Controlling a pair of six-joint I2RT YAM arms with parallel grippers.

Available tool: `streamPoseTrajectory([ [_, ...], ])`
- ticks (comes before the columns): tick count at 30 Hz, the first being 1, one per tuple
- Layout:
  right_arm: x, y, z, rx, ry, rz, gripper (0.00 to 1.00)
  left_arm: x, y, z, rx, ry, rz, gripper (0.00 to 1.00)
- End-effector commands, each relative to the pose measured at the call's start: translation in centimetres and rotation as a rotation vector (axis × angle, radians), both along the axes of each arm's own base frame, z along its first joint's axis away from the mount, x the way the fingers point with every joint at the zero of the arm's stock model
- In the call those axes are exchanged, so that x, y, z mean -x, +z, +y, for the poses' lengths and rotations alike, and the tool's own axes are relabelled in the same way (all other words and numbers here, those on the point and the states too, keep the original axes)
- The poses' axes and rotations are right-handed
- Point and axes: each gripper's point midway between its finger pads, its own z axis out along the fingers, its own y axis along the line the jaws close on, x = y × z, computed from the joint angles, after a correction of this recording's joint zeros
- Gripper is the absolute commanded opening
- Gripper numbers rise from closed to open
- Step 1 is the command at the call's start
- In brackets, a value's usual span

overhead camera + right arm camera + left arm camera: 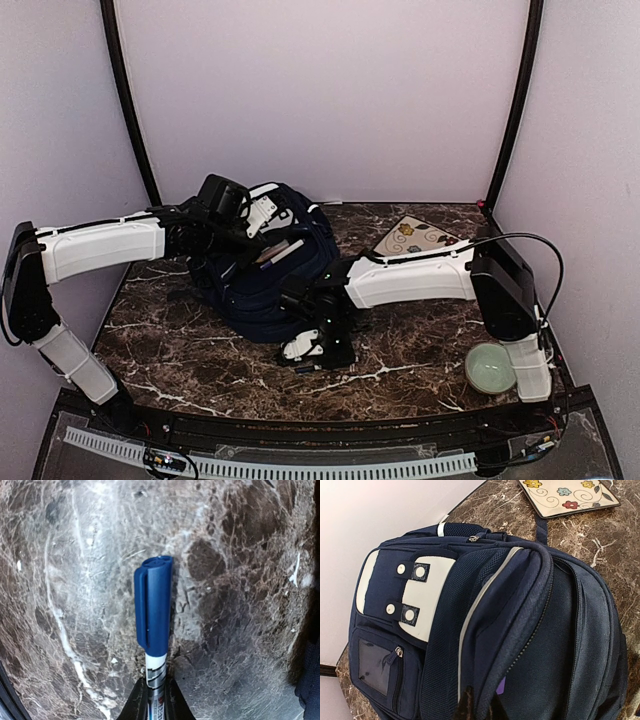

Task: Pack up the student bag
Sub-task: Pick up the pen from the center of the board.

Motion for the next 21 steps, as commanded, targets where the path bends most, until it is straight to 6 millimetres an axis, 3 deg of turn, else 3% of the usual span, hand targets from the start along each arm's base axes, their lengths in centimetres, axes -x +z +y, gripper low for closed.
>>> streamPoseTrajectory([
  [1,0.6,-0.8,0.5,0.016,0.041,-0.002,0.08,-0.2,3.0,0.6,0.056,0.021,-0.068,0.02],
  [6,-0.2,1.1,0.4,0.004,0.066,-0.050,0.04,0.1,3.0,0.2,0.074,0.004,-0.054,0.02],
  [9,-1.8,3.7,1.2,-0.036,0.093,-0.139,0.04,0.1,3.2,0.2,0.083,0.005,-0.053,0.02],
  [17,-9.5,12.7,5.8,-0.251,0.131,-0.528,0.05,0.8,5.0,-0.4,0.211,-0.045,-0.029,0.02],
  [21,-12.4,16.1,7.4,-0.308,0.149,-0.699,0.05,1.0,5.3,-0.7,0.246,-0.058,-0.014,0.02],
])
